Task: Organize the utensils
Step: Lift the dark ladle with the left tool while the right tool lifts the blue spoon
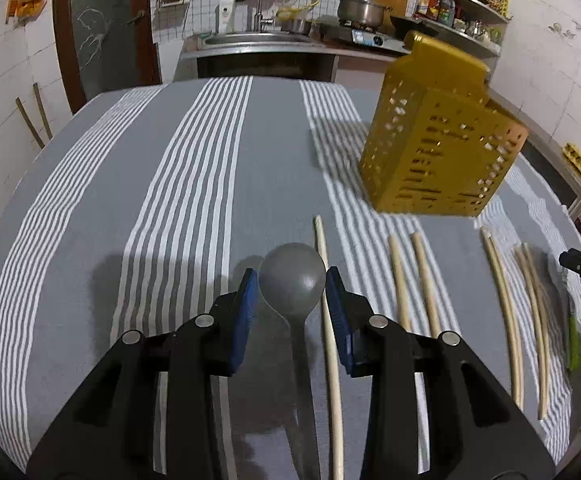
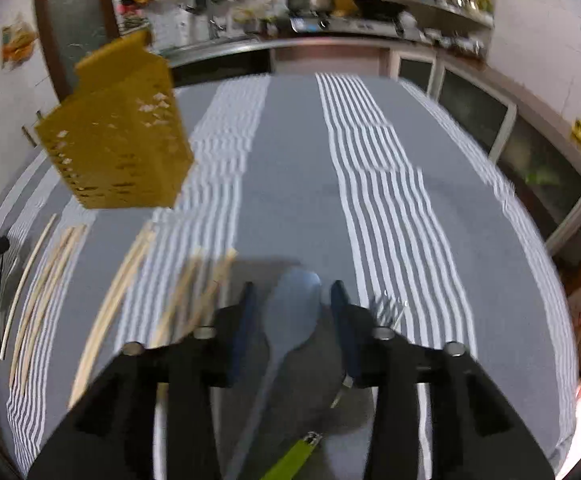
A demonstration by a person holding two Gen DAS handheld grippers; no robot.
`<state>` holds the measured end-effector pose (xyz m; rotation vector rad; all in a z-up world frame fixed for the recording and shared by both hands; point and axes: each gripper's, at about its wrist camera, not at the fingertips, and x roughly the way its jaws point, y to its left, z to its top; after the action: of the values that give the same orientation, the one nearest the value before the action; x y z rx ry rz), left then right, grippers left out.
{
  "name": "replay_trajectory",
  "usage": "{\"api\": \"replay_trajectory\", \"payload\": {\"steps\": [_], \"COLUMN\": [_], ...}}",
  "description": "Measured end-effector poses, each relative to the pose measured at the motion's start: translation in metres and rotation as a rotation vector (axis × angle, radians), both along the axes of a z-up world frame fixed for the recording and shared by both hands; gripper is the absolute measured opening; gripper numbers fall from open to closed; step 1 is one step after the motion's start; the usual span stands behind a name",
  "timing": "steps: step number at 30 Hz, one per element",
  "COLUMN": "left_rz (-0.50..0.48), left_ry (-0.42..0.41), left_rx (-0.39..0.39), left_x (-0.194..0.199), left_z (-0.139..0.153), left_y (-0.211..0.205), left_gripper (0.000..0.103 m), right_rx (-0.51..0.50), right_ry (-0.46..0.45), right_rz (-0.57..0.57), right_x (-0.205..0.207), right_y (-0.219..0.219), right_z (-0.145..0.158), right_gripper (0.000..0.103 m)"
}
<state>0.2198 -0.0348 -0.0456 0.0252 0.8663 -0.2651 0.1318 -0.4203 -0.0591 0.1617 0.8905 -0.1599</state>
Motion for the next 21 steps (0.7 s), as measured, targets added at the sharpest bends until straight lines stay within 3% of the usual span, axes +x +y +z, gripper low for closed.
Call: {"api": "replay_trajectory", "payload": {"steps": [5,9,10,21], "left_rz": [-0.003,-0.003,-0.005,-0.004], "left_ry": [0.008,0.002,0.002,-0.04], "left_rx": [0.0,-0.002,-0.001,-0.015], "left_x": [0.0,0.002,0.003,-0.008], "left_z": [-0.005,-0.002,-0.001,0.015], "left_y": [0.0,0.0,-0.001,0.004], "left_gripper": [0.034,0.034,0.034,0.034], "right_rx": [0.019,-0.029,-0.028,0.037], "right_ry": [0.046,0.071,0.067,-0.084], "right_rz": [0.011,0.03,0.032,0.048], "right_x": [0.011,0.022,0.022,-0.007], "right_y": [-0.002,0.005,0.005,0.002], "right_z": [-0.018,-0.025,-0.024,0.021], "right_gripper": [0.042,0.041,0.034,0.033]}}
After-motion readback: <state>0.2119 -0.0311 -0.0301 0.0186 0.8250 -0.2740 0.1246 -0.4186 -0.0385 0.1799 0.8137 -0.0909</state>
